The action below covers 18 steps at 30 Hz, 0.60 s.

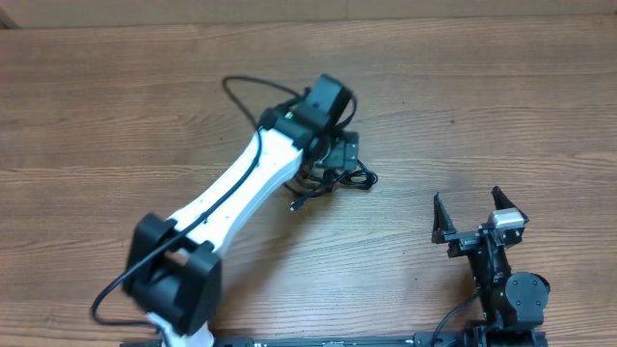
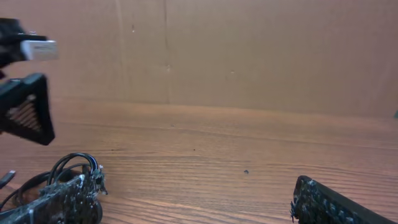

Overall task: Untangle cables
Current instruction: 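Reach the left gripper forward over the black cable bundle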

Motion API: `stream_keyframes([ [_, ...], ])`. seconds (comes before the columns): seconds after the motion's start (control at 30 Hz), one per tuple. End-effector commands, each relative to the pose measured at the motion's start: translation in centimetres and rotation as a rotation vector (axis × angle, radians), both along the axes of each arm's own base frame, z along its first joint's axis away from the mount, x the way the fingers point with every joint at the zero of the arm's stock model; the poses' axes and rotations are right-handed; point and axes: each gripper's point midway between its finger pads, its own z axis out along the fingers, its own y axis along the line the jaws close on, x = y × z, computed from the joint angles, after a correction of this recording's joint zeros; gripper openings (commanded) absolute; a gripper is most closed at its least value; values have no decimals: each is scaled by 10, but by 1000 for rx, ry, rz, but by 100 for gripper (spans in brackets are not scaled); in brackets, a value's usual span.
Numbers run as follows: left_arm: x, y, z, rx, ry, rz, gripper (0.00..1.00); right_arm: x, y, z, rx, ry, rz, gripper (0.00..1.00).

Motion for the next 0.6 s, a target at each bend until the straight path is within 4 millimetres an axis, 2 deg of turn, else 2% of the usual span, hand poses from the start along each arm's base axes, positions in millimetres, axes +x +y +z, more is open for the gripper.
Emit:
stream_keyframes([
  [0.0, 16, -4, -9, 130, -6, 13, 100, 0, -1, -2, -4, -4, -3, 100],
  [0.13, 11, 0, -23, 139, 47, 87, 100, 0, -1, -2, -4, -4, -3, 100],
  [0.27, 8, 1, -41, 170, 85, 81, 100, 0, -1, -2, -4, -4, -3, 100],
  [0.4, 1, 4, -56, 199, 134, 98, 91, 0, -1, -2, -4, -4, -3, 100],
  [0.47, -4, 6, -65, 214, 161, 105, 82, 0, -1, -2, -4, -4, -3, 100],
  [0.57, -8, 3, -76, 218, 193, 104, 81, 0, -1, -2, -4, -4, -2, 100],
])
